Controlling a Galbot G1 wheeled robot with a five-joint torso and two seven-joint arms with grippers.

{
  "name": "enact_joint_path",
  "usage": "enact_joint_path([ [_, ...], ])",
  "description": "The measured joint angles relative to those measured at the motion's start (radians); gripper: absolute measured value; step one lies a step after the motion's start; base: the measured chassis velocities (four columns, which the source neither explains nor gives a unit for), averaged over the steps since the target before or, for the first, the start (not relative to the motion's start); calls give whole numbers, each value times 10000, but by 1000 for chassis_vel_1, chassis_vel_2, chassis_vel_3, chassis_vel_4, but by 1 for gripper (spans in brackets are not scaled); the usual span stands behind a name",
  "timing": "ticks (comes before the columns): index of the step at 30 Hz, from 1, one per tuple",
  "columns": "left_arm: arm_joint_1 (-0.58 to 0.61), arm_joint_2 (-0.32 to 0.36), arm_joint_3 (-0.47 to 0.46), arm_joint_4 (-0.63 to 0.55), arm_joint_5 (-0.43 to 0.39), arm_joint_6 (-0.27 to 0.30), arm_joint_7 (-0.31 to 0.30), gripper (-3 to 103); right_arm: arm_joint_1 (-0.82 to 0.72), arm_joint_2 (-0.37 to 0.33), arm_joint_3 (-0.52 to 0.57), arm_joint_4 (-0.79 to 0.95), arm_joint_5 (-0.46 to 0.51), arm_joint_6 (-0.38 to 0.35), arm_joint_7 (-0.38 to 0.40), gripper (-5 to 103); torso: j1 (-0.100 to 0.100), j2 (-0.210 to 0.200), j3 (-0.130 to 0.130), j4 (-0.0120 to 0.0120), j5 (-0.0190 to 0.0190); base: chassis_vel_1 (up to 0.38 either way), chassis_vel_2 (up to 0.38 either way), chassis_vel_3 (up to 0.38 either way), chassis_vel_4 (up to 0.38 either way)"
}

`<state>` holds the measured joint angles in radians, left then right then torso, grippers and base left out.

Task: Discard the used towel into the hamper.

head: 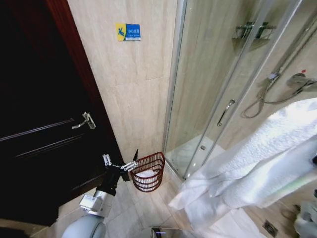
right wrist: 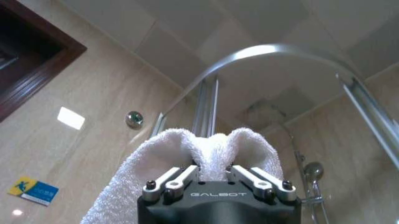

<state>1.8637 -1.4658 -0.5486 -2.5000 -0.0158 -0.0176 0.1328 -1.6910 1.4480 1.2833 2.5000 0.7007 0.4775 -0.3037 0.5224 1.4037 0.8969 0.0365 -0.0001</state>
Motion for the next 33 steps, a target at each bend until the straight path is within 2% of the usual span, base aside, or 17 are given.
enact_joint_path([
  [13, 1, 0, 0, 0, 0, 0, 0, 100, 67, -132, 44, 0, -88, 277, 319, 11, 7, 0, 2, 1, 1, 30, -25, -27, 27],
  [33, 1, 0, 0, 0, 0, 0, 0, 100, 65, -101, 125, -1, -81, 417, 345, 11, 3, 0, 2, 1, 2, 32, 35, 40, 29],
])
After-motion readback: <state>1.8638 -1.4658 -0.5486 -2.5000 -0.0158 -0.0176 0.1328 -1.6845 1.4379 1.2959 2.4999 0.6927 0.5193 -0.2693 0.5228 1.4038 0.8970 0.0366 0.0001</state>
